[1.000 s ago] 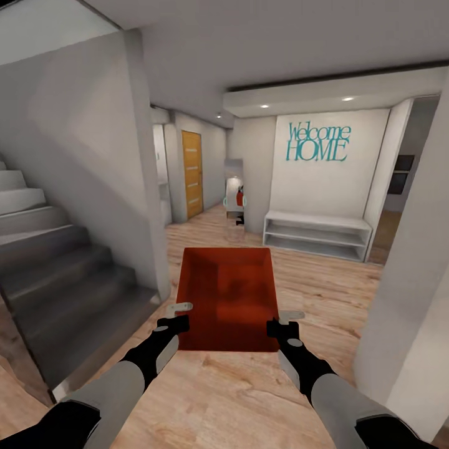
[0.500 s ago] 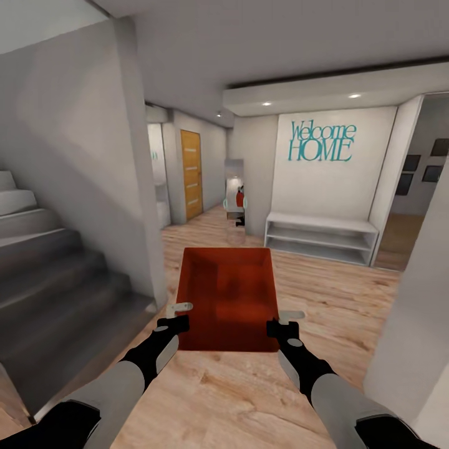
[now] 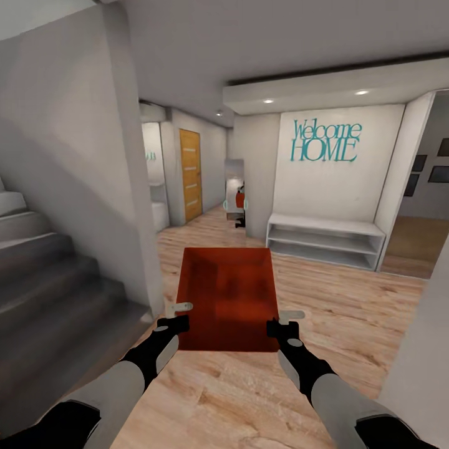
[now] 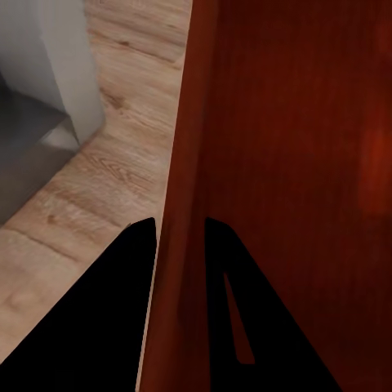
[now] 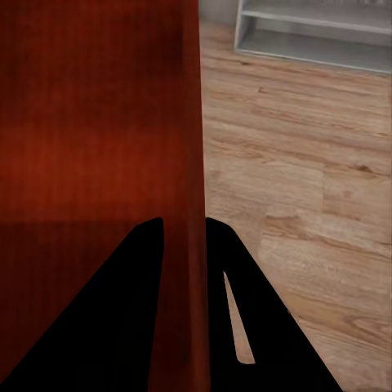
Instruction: Move the two storage containers from the living room to the garage. In the garage, place one container on the floor and stack the other container on top of it (either order is fine).
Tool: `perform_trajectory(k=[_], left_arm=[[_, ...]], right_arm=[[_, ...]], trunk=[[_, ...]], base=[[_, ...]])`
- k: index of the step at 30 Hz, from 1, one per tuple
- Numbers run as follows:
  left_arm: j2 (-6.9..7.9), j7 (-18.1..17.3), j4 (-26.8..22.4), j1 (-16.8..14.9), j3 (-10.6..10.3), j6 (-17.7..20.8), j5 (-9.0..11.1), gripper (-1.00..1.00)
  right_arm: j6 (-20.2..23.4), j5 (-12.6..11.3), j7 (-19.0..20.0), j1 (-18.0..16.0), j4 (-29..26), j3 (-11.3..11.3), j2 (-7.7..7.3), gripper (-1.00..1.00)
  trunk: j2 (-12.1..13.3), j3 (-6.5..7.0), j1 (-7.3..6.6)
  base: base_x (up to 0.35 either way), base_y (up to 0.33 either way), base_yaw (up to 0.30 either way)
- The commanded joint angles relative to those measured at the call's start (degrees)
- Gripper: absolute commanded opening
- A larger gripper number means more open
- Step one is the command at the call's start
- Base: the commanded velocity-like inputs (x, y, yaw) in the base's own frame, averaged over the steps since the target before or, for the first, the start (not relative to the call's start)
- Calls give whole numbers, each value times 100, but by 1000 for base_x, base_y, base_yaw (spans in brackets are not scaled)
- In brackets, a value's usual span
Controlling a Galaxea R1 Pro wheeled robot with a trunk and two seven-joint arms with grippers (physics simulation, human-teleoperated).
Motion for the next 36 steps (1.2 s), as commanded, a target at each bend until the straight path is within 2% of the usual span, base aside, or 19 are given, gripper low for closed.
perform_trajectory(k=[1, 15, 36], left_arm=[[133, 295, -33, -1, -29, 32, -107, -100], [133, 295, -33, -1, -27, 32, -108, -100], [133, 293, -33, -1, -29, 32, -107, -100]], right_arm=[[-27, -85, -479, -9, 18, -173, -5, -100], [-22, -93, -482, -9, 18, -173, -5, -100], [-17, -93, -474, -9, 18, -175, -5, -100]], trunk=[[-6, -8, 4], [-6, -8, 4], [-6, -8, 4]], base=[[326, 0, -37], [326, 0, -211], [326, 0, -8]])
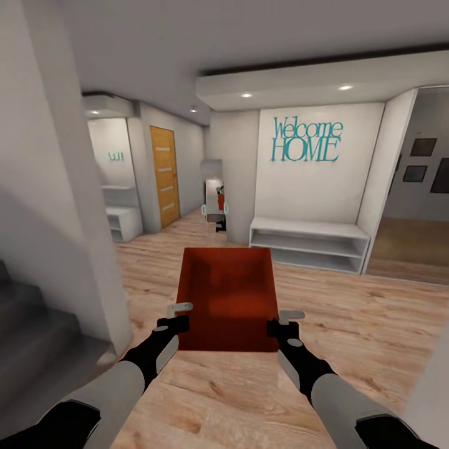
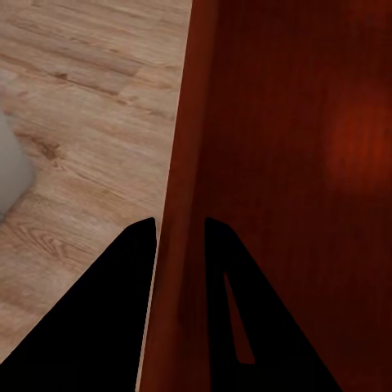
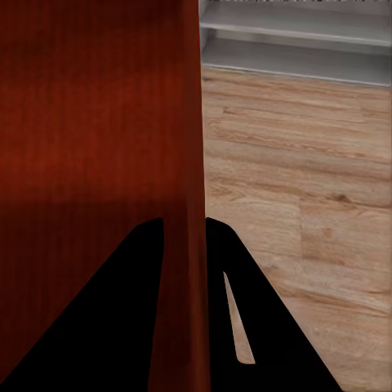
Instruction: Move the two storage containers from the living room to the garage. In the garage, place one container on the floor and stack the other container on top of it (either order is fine).
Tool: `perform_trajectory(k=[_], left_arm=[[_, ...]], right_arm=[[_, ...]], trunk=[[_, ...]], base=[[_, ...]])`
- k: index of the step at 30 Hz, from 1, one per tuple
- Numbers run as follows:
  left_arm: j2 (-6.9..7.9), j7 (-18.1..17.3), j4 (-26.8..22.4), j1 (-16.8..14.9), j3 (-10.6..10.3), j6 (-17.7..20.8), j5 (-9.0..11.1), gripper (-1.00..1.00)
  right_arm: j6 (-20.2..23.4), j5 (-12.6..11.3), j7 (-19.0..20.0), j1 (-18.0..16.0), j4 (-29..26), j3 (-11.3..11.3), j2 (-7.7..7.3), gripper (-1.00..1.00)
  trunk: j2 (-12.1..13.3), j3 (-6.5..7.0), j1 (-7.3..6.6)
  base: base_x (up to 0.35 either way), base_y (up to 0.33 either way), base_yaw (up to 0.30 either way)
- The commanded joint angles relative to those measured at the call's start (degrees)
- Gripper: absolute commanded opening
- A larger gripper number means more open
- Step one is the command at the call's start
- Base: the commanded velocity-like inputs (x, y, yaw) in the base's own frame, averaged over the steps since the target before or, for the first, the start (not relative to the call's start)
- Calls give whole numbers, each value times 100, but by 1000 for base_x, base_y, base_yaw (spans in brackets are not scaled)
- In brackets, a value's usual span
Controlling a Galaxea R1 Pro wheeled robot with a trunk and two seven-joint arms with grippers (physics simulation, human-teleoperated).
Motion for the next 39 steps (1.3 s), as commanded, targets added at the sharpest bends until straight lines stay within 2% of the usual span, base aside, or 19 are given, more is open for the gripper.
perform_trajectory(k=[1, 39], left_arm=[[131, 294, -31, -1, -29, 19, -105, -100], [131, 293, -31, -1, -29, 19, -109, -100]], right_arm=[[-27, -85, -470, -9, 19, -186, -5, -100], [-34, -77, -473, -9, 19, -189, -5, -100]], trunk=[[-6, -8, 4], [-6, -8, 4]], base=[[326, 0, 0], [326, 0, 0]])
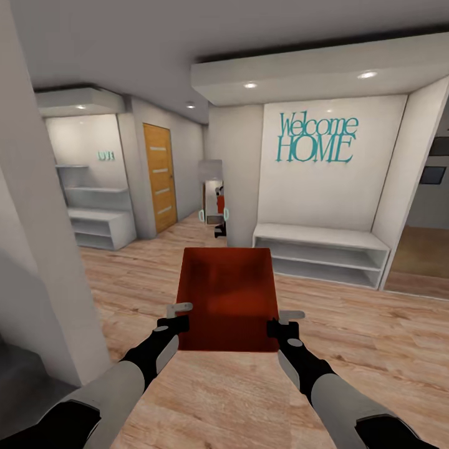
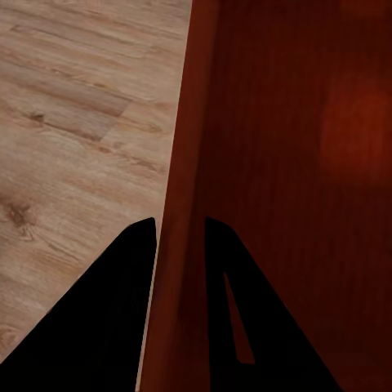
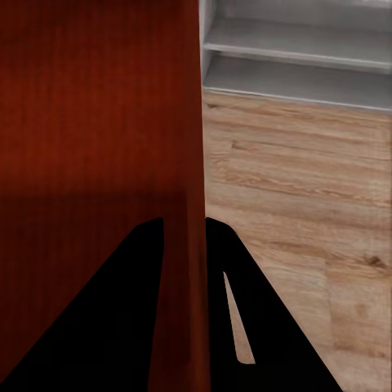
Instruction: Move the two storage containers from the living room to the garage. In the garage, place one container on the floor and stack the other container on top of it (either order is fine).
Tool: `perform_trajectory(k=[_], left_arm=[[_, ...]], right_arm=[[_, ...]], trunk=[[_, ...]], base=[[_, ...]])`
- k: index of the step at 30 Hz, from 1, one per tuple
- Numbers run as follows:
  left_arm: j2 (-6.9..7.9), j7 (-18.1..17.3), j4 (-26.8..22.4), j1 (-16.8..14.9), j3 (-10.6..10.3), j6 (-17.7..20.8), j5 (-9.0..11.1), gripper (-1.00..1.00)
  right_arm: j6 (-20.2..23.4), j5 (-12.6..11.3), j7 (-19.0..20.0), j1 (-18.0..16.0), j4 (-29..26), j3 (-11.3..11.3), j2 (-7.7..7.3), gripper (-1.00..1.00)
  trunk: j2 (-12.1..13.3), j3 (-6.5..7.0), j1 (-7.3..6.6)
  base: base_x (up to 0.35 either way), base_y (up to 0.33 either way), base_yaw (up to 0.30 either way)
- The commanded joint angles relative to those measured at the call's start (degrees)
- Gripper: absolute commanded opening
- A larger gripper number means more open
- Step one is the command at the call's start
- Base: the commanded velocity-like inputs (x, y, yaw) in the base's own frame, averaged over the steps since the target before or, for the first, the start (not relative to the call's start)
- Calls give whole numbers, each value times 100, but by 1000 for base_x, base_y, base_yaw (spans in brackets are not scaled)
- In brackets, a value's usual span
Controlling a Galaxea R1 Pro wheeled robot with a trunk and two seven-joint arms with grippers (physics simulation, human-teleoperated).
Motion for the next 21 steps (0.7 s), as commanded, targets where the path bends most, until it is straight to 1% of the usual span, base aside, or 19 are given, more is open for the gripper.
perform_trajectory(k=[1, 21], left_arm=[[133, 294, -32, -1, -30, 29, -108, -100], [133, 292, -32, -1, -30, 29, -109, -100]], right_arm=[[-27, -85, -476, -10, 19, -177, -5, -100], [-23, -90, -475, -10, 19, -174, -5, -100]], trunk=[[-6, -8, 4], [-6, -8, 4]], base=[[326, 0, 0], [326, 0, 0]])
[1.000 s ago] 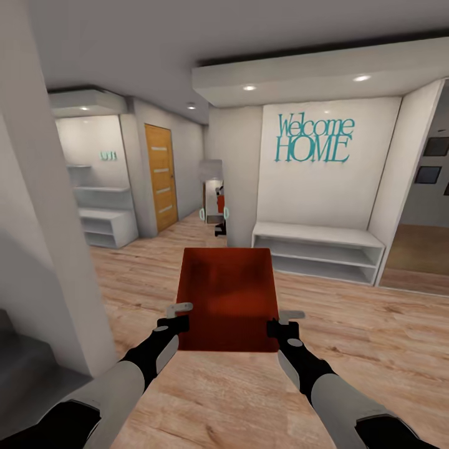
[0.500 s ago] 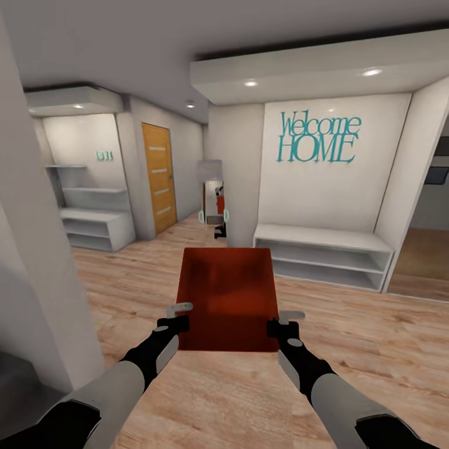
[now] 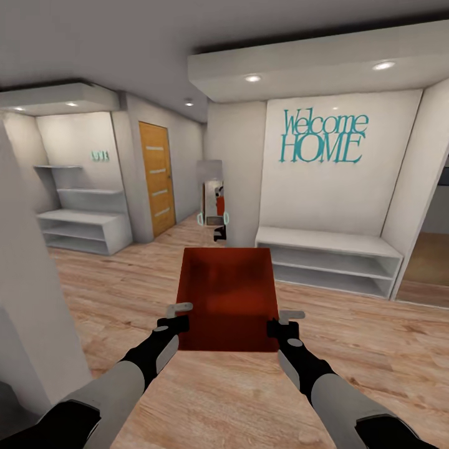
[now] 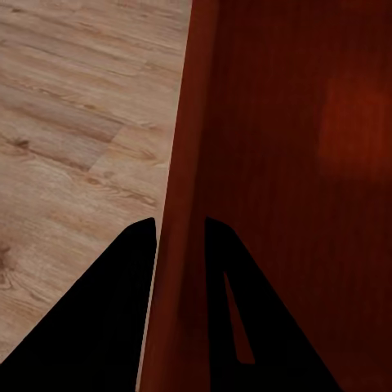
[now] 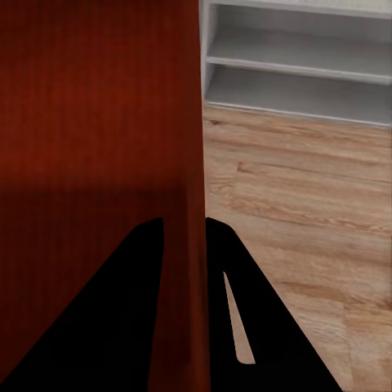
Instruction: Move the two storage containers from the living room to the garage. In the garage, place one container on the floor and stack the other container on top of it (either order is fine).
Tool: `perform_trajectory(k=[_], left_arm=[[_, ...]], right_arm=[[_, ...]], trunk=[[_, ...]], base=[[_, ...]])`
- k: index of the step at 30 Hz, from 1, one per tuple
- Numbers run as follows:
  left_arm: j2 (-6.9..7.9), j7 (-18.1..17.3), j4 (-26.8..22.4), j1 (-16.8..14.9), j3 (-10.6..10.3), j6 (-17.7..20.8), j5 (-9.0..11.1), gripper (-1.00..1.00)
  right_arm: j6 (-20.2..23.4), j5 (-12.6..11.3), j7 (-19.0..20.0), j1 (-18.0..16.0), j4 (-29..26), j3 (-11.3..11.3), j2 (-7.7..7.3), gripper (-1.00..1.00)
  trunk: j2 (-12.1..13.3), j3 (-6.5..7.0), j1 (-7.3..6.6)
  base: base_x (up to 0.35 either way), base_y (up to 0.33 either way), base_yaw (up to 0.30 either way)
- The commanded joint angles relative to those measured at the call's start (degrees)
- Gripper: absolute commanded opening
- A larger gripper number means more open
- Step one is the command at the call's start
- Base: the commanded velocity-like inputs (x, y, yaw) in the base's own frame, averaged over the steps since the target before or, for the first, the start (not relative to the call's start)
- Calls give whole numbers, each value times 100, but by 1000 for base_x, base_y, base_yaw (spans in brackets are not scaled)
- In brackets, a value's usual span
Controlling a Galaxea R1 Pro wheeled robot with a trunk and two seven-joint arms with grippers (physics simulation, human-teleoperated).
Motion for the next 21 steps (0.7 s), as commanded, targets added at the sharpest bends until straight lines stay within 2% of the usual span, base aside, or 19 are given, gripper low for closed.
perform_trajectory(k=[1, 21], left_arm=[[132, 293, -31, -1, -32, 22, -106, -100], [132, 292, -31, -1, -32, 22, -107, -100]], right_arm=[[-27, -86, -473, -10, 19, -179, -5, -100], [-25, -80, -466, -10, 19, -179, -5, -100]], trunk=[[-6, -8, 4], [-6, -8, 4]], base=[[326, 0, 0], [326, 0, 0]])
